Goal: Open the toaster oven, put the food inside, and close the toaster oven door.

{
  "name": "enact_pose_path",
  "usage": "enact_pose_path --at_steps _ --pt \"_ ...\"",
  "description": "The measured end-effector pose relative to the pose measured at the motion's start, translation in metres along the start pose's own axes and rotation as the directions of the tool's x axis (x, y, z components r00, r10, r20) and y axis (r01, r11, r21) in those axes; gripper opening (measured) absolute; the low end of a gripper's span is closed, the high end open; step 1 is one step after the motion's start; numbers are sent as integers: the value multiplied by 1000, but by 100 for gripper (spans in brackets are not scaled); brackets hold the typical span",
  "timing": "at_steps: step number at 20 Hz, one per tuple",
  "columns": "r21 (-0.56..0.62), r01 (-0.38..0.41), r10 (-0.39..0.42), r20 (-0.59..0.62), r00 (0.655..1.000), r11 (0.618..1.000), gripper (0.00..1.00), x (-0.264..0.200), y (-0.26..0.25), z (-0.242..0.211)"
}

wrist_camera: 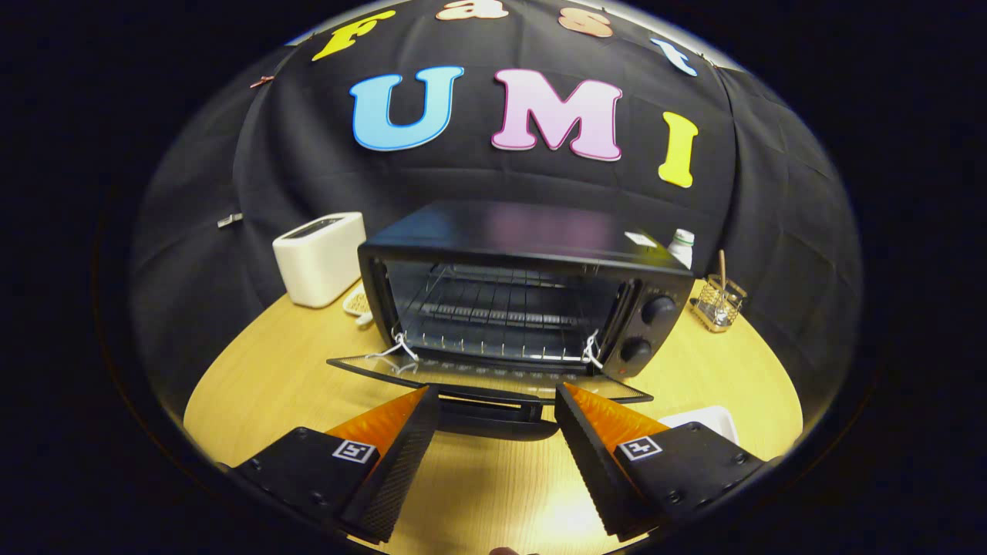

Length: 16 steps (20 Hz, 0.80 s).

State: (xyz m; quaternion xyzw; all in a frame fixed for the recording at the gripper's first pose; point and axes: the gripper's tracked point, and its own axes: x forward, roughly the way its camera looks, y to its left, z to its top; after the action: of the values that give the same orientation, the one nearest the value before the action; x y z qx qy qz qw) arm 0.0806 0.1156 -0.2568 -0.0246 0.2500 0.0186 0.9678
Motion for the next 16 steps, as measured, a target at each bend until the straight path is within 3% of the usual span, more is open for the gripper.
enact_pose_path --at_steps 5,10,16 --pt "18 10 -5 -255 967 1000 99 -4 -9 -91" --pt "-36 -35 27 -210 977 999 99 -46 -40 -76" --pt "2 22 -21 -228 973 1000 99 -80 -147 -52"
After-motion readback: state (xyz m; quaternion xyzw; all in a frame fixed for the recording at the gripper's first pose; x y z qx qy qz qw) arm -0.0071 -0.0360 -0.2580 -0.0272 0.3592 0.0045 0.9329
